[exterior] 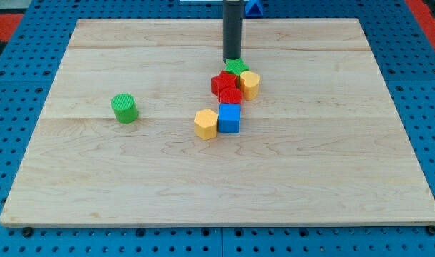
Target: Move green circle towards center
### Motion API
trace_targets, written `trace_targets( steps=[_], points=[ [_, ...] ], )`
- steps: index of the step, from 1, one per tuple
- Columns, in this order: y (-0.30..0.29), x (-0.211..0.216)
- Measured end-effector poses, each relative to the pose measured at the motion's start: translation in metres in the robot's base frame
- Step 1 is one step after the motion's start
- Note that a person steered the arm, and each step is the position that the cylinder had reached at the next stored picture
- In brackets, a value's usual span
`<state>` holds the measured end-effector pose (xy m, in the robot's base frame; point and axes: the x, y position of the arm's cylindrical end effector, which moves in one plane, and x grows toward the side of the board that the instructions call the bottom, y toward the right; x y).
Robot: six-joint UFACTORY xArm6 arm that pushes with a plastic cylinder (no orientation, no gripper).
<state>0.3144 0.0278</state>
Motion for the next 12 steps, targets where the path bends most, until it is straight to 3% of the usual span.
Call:
trace_targets(
  steps=[2, 4, 6, 8, 10, 12],
  points=[
    [-0.015, -0.005],
    [-0.129, 0.015],
    [-0.308, 0.059],
    [-0.284, 0.189],
    [-0.197, 0.175],
    [-0.209, 0.133]
  ],
)
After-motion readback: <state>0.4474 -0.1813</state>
